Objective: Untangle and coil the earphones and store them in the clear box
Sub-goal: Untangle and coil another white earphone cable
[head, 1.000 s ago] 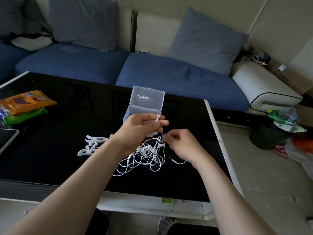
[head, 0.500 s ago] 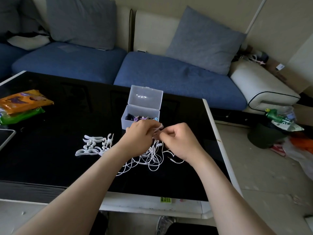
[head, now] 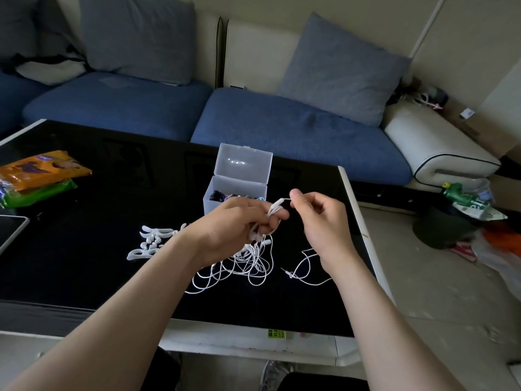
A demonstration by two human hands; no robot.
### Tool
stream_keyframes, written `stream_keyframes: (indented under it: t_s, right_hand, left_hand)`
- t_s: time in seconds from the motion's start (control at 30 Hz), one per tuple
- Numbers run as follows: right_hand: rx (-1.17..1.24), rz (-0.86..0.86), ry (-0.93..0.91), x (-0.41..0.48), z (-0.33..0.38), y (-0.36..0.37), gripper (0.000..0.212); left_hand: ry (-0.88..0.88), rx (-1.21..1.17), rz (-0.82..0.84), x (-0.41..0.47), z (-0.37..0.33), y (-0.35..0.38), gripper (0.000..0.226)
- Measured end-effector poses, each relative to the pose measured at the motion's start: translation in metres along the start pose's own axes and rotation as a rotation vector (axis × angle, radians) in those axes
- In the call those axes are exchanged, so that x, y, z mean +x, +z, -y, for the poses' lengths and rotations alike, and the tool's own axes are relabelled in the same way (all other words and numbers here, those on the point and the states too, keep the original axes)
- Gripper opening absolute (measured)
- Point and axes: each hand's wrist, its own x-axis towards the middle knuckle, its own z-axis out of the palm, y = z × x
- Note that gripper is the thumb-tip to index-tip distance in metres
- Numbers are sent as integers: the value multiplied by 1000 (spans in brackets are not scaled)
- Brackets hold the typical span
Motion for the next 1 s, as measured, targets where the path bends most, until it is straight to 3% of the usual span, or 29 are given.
stream_keyframes:
  t_s: [0.1,0.23,0.3,0.5,0.73,1.0]
  right_hand:
    - [-91,28,22,2,-9,0,31]
    - [-370,255,74,-1,-18,7,33]
    - [-459,383,104,-6,-15,12,36]
    - [-339,636,118,-21,6,22,31]
    - [-45,433,10,-19,18,15,25]
    - [229,67,135,-4,14,1,28]
  left_hand:
    - [30,-136,-19,0,-2,-1,31]
    - [37,-183,-133,2,3,-3,28]
    - [41,-80,-228,4,7,-8,28]
    - [104,392,-399,6,17,-18,34]
    - [28,675,-185,-3,17,-15,34]
    - [-55,427,-37,-8,0,1,34]
